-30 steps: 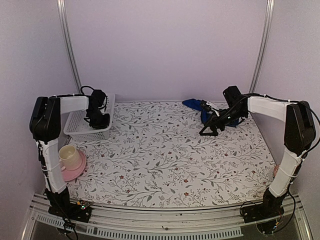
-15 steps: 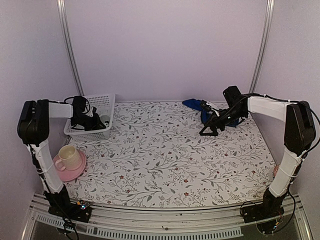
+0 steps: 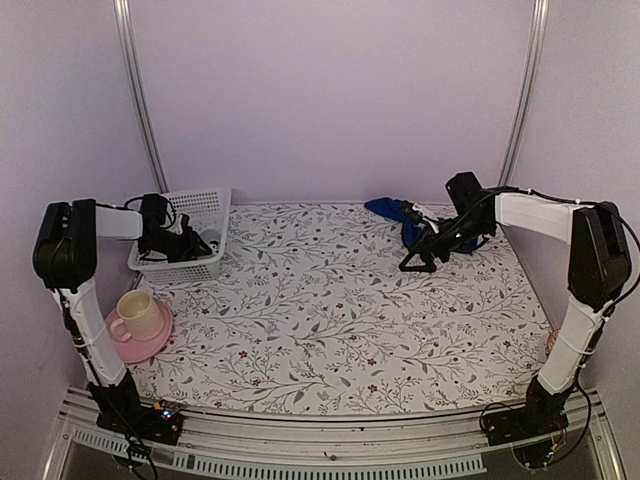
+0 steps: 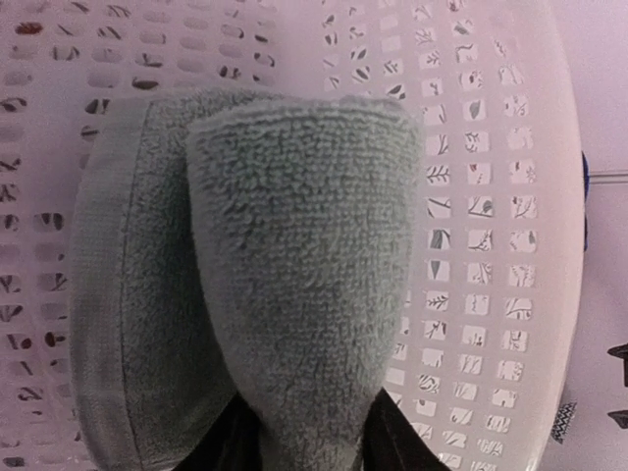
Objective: Roll the towels
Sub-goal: Adjust the towel in the storage box.
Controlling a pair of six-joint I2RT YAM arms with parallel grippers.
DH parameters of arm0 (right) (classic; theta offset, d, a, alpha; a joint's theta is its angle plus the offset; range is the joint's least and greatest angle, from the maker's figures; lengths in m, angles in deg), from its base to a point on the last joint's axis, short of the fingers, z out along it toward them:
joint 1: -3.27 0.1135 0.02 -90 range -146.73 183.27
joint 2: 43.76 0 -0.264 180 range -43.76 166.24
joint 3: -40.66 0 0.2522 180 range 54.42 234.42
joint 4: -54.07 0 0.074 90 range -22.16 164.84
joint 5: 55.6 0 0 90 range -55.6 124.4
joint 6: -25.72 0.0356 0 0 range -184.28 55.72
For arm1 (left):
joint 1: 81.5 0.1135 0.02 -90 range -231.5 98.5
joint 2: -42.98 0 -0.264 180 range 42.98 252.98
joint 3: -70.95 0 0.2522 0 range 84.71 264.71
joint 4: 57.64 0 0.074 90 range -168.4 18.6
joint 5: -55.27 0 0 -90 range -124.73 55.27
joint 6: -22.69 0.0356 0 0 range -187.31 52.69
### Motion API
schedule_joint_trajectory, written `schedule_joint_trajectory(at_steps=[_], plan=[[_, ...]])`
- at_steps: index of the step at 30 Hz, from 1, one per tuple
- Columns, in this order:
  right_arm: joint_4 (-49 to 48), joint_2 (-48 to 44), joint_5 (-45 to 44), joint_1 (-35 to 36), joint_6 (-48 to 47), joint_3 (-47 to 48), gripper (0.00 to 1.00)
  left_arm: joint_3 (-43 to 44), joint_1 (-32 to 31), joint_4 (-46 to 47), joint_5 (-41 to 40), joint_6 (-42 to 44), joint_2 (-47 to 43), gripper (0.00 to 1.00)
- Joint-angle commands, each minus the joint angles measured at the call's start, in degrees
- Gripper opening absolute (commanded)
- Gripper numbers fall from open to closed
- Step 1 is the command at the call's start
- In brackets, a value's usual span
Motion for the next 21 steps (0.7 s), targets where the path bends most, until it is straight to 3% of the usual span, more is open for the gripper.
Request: schedule_joint_trajectory(at_steps=[1, 13, 21], plan=[[0.5, 1.4, 0.1, 0.3, -0.6, 0.1, 0.99, 2.9, 0.2, -3.5, -5.7, 2.7, 0.0, 0.38], [0.7, 1.7, 0.1, 0.4, -0.6, 0.3, 0.99, 4.2, 0.3, -4.7, -8.6, 3.9, -0.3, 0.41], [0.8, 1.9, 0.0, 0.4, -0.7, 0.3, 0.99, 3.5, -0.3, -3.8, -10.0, 4.2, -2.7, 0.65]])
